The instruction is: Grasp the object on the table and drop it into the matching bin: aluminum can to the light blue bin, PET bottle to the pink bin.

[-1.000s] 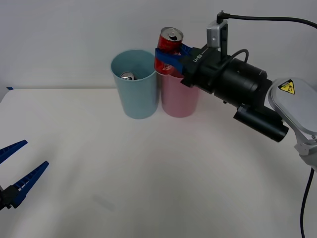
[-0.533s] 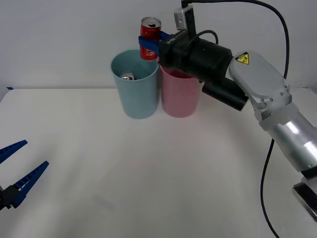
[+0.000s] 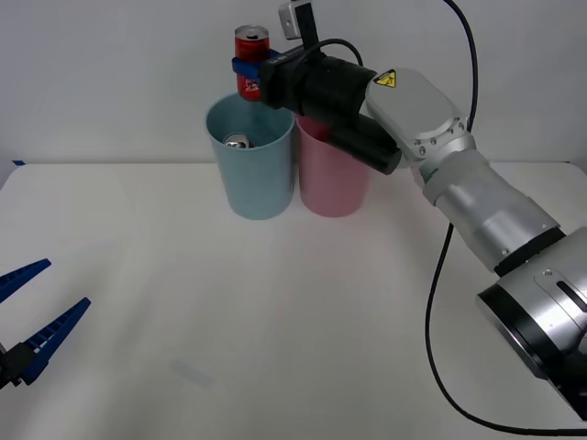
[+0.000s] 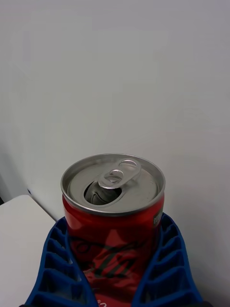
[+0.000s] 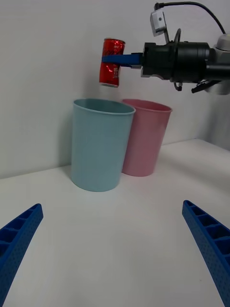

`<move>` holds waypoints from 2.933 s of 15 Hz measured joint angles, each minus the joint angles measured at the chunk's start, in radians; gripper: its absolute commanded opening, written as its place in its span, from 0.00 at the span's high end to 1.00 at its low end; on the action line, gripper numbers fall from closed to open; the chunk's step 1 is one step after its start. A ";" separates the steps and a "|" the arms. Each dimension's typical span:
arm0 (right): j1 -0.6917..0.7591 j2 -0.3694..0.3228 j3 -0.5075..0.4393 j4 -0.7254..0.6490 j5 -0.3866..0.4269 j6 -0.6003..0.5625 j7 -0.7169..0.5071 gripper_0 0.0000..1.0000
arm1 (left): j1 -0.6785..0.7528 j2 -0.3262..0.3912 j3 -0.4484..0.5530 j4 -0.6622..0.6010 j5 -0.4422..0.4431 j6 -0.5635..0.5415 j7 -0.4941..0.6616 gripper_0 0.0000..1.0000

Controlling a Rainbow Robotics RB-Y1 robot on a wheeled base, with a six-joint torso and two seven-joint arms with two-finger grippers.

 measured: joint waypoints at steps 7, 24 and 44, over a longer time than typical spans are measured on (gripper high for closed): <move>-0.004 0.006 0.042 0.007 -0.001 0.055 0.005 0.00 | 0.000 0.000 0.000 0.000 0.000 0.000 0.000 0.00; 0.424 -0.249 0.030 -0.625 -0.062 -0.023 0.008 0.00 | 0.000 0.000 0.000 0.000 0.000 0.000 0.000 0.00; 1.300 -0.355 -0.586 -1.033 -0.210 -0.613 0.348 0.00 | 0.000 0.000 0.000 0.000 0.000 0.000 0.000 0.00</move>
